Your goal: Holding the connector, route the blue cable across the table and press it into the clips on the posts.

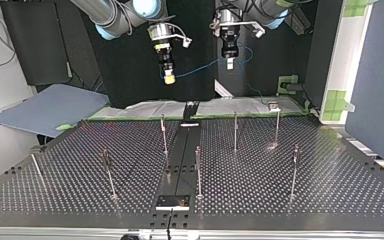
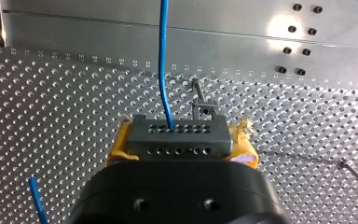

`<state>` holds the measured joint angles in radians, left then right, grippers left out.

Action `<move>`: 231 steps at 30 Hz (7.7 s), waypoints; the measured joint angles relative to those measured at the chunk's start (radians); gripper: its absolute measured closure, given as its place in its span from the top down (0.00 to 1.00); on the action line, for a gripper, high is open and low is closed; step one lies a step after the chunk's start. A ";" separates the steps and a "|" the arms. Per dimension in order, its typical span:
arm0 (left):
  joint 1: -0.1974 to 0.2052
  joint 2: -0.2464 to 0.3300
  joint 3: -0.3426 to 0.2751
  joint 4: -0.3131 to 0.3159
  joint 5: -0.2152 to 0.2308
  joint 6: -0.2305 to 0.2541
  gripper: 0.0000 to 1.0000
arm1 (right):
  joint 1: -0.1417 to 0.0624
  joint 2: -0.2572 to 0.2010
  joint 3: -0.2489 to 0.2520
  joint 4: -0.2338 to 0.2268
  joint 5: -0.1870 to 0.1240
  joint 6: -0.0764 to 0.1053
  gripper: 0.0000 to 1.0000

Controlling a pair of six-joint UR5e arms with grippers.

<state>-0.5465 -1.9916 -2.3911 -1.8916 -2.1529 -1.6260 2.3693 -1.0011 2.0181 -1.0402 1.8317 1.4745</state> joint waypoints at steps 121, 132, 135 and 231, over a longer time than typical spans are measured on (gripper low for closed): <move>0.000 0.000 0.000 0.000 0.000 0.000 0.00 | 0.000 0.000 0.000 0.000 0.000 0.000 0.00; 0.000 0.000 0.000 0.000 0.000 0.000 0.00 | 0.000 0.000 0.000 0.000 0.000 0.000 0.00; -0.001 0.000 0.000 -0.001 0.000 0.002 0.00 | 0.000 0.000 0.000 0.000 0.000 0.000 0.00; 0.197 0.265 0.147 -0.430 -0.066 -0.059 0.00 | 0.025 -0.122 -0.259 0.376 -0.190 0.078 0.00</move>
<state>-0.3499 -1.7270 -2.2440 -2.3214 -2.2193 -1.6853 2.3944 -1.1231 1.7593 -0.6639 1.6417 1.5529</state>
